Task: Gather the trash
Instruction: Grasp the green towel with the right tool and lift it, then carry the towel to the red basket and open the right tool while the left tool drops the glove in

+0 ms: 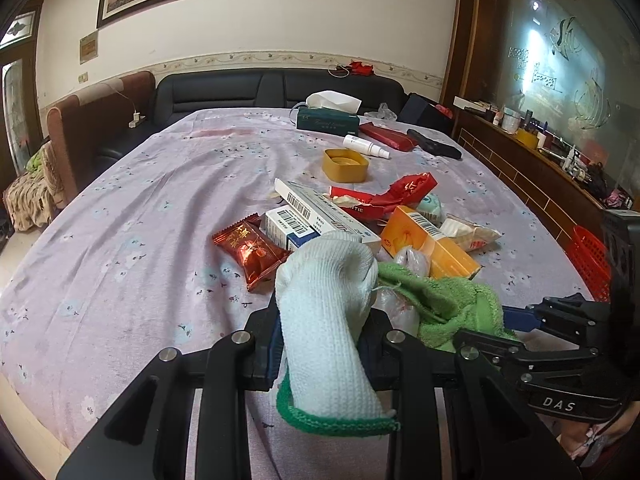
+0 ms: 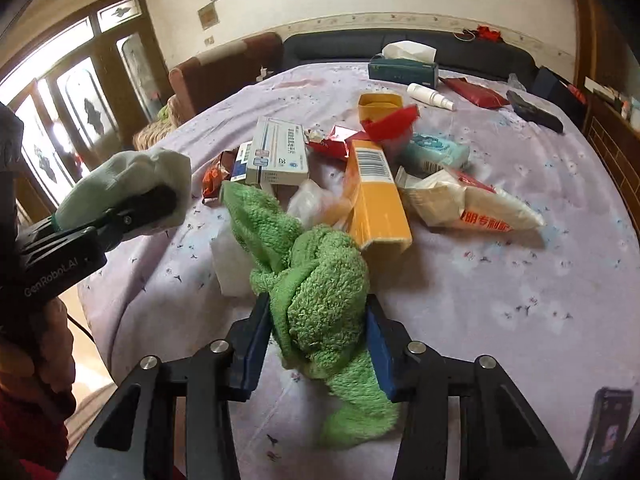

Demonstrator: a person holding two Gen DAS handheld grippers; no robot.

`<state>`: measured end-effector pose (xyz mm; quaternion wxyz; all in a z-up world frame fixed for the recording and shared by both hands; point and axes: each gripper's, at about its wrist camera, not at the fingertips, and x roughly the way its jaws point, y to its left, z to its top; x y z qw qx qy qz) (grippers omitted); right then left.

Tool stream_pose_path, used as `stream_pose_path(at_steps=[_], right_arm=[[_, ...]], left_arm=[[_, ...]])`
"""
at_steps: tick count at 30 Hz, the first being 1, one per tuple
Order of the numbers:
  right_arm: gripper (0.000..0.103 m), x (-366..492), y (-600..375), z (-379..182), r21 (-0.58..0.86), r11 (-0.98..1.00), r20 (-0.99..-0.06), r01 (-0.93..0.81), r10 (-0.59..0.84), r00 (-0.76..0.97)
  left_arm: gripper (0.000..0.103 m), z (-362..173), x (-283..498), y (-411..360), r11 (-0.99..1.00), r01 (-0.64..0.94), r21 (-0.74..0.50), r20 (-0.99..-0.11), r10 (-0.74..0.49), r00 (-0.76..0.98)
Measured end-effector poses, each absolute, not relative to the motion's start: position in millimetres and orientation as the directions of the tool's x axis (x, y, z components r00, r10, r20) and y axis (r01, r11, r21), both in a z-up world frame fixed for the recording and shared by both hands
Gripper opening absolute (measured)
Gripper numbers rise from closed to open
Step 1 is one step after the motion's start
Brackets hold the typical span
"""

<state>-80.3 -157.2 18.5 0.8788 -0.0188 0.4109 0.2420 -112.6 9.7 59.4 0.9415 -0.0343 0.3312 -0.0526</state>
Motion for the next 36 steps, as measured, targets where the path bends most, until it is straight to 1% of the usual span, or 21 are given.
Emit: stream_pose_path(at_steps=[2, 5, 12, 17, 24, 31, 36], right_arm=[[0.041, -86, -163, 27, 0.178, 0.884, -0.720, -0.432, 0.417, 0.555], [0.040, -95, -176, 39, 0.208, 0.884, -0.692, -0.418, 0.436, 0.576], [0.040, -111, -213, 68, 0.273, 0.897, -0.627, -0.348, 0.441, 0.643], [0.040, -118, -239, 79, 0.308, 0.909, -0.599, -0.279, 0.414, 0.685], [0.040, -131, -272, 96, 0.342, 0.912, -0.555, -0.228, 0.392, 0.734], [0.040, -147, -320, 114, 0.398, 0.903, -0.507, -0.160, 0.362, 0.782], [0.040, -161, -366, 126, 0.424, 0.902, -0.471, -0.079, 0.294, 0.831]], left_arm=[[0.028, 60, -113, 8, 0.992, 0.083, -0.100, -0.620, -0.127, 0.774], [0.028, 62, -113, 3, 0.990, 0.102, -0.096, -0.615, -0.139, 0.776], [0.028, 68, -114, -21, 0.985, 0.155, -0.079, -0.610, -0.171, 0.774], [0.028, 73, -114, -48, 0.977, 0.207, -0.056, -0.604, -0.198, 0.772], [0.028, 84, -111, -90, 0.959, 0.283, -0.031, -0.589, -0.246, 0.769], [0.028, 98, -107, -133, 0.924, 0.380, -0.034, -0.587, -0.326, 0.741], [0.028, 110, -99, -168, 0.886, 0.461, -0.060, -0.597, -0.402, 0.695]])
